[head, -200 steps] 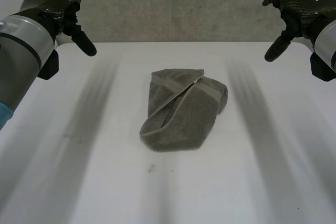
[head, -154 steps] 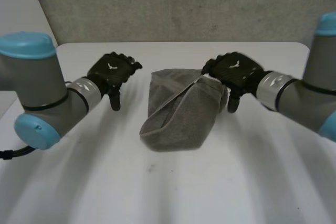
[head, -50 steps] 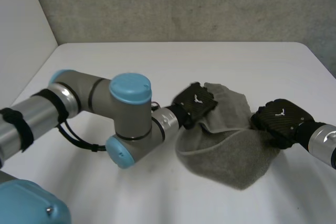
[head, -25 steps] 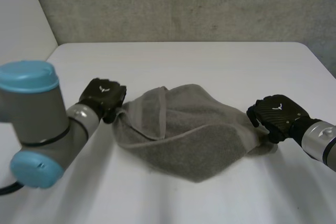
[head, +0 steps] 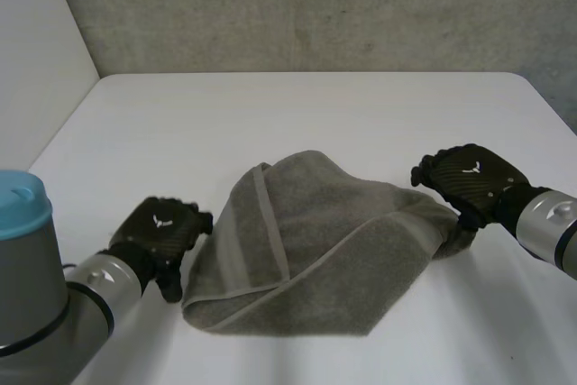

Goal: Fold the towel.

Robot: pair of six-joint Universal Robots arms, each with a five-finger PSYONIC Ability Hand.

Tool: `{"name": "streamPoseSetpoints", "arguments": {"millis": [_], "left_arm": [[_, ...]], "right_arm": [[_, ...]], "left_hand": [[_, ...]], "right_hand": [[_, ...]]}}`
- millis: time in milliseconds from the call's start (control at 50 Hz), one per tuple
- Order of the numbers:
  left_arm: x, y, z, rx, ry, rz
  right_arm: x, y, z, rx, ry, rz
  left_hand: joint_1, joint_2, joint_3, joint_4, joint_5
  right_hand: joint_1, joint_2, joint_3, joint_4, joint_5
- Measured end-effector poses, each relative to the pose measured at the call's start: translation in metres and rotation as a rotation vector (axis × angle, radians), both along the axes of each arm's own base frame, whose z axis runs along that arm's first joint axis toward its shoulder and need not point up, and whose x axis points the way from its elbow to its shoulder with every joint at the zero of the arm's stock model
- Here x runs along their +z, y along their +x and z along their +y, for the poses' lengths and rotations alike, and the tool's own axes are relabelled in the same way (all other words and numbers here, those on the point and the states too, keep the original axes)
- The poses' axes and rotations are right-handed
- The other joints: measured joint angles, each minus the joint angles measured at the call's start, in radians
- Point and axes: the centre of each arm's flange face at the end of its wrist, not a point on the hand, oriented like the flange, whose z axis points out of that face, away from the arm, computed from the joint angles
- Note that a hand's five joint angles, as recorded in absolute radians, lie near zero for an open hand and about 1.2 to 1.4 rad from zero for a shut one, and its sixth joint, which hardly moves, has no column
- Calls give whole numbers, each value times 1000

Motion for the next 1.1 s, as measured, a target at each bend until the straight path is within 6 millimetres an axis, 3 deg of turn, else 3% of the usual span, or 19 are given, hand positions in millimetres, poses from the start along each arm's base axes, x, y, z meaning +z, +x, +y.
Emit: {"name": "streamPoseSetpoints", "arguments": {"millis": [160, 260, 380, 520, 780, 980, 1100], "left_arm": [[36, -21, -14, -115, -112, 103], [43, -37, -28, -190, -130, 139], [27, -56, -53, -233, -91, 127], [-7, -70, -78, -291, -83, -4], [-46, -75, -84, -390, -111, -195], [-58, -77, -76, -408, -80, -207], [-61, -76, -74, -407, -71, -211]], "right_arm": [[19, 26, 10, 88, 51, -16], [20, 40, 8, 124, 97, -19], [12, 55, 4, 160, 167, -6], [-2, 65, 0, 172, 210, 22], [-23, 64, -7, 100, 163, 80], [-31, 62, -6, 97, 154, 92], [-22, 58, -5, 94, 124, 99]], "left_hand": [[-37, -37, -38, -37, -39], [-186, -184, -186, -183, -182], [-219, -218, -216, -217, -213], [-215, -209, -213, -212, -209], [-105, -102, -103, -103, -98], [263, 274, 266, 268, 268], [578, 592, 590, 592, 590]], "right_hand": [[0, 0, 0, 0, 9], [0, 0, 1, 2, 28], [0, 1, 2, 2, 36], [0, 1, 2, 2, 36], [21, 25, 39, 50, 97], [817, 845, 838, 850, 888], [902, 922, 942, 952, 985]]}}
